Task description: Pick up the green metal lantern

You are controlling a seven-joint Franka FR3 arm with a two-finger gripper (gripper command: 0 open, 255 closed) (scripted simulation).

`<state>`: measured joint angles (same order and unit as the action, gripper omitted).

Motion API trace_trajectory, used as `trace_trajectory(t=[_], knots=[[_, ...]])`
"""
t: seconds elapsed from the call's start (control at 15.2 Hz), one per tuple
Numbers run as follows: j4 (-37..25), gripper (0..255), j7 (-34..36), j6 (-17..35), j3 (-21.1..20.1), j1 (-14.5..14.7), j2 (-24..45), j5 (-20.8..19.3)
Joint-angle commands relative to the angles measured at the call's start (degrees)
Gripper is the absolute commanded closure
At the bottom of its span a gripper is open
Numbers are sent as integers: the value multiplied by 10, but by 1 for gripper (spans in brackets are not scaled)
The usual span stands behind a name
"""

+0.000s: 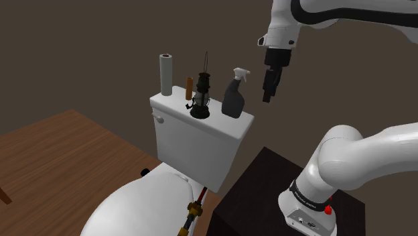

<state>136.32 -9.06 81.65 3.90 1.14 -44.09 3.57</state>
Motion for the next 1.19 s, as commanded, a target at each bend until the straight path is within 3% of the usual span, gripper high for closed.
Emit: trace_trajectory(t=[0.0,0.59,1.12], knots=[[0,0,0,0,0,0,0,0],[56,0,9,298,-27,1,28,-2],[64,0,27,561,-53,-6,93,-15]])
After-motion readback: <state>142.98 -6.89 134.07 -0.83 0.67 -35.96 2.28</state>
